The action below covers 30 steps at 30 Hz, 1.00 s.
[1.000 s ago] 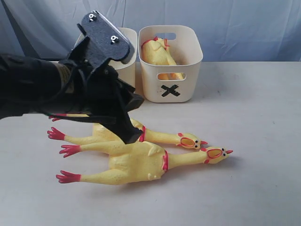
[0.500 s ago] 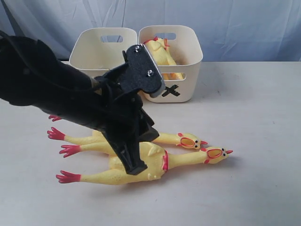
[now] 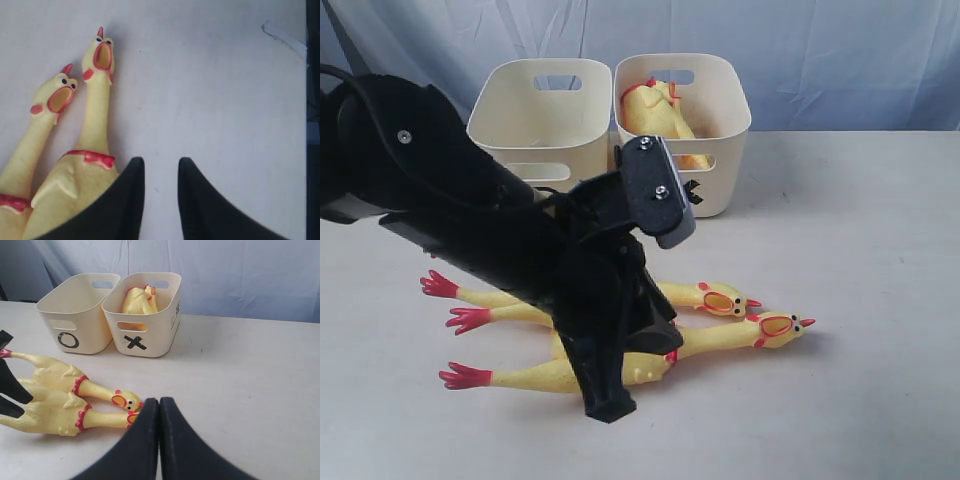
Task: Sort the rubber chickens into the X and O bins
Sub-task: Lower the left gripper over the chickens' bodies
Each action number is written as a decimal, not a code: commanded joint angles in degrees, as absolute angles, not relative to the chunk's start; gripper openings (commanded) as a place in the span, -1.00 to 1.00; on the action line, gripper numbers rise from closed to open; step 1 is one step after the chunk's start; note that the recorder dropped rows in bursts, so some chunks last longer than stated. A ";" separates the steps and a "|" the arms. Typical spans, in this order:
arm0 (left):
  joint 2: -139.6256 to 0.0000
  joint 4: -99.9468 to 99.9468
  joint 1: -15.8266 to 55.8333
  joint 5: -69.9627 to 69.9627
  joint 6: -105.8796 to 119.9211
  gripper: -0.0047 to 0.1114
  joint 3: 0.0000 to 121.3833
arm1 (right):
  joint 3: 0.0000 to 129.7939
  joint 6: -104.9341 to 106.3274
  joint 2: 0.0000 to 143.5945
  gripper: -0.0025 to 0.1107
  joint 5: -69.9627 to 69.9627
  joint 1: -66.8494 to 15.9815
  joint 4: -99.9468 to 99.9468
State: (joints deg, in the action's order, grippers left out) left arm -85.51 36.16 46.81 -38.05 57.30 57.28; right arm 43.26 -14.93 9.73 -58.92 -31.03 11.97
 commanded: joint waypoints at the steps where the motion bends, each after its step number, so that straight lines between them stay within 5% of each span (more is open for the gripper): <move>1: -85.63 37.09 46.90 -36.59 57.86 -0.51 57.65 | 43.04 -14.63 9.48 -0.96 -58.95 -30.82 12.12; 24: -87.91 13.59 39.10 -26.85 37.46 -0.51 57.78 | 43.04 -14.63 9.48 -0.96 -58.95 -30.82 11.99; 30: -92.27 49.73 38.99 -26.16 73.82 -0.59 58.18 | 43.04 -14.63 9.48 -0.96 -58.95 -30.82 11.99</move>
State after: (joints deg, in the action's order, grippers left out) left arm -90.99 36.37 39.14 -25.63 59.76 57.49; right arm 43.26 -14.81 9.73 -58.92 -31.03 11.97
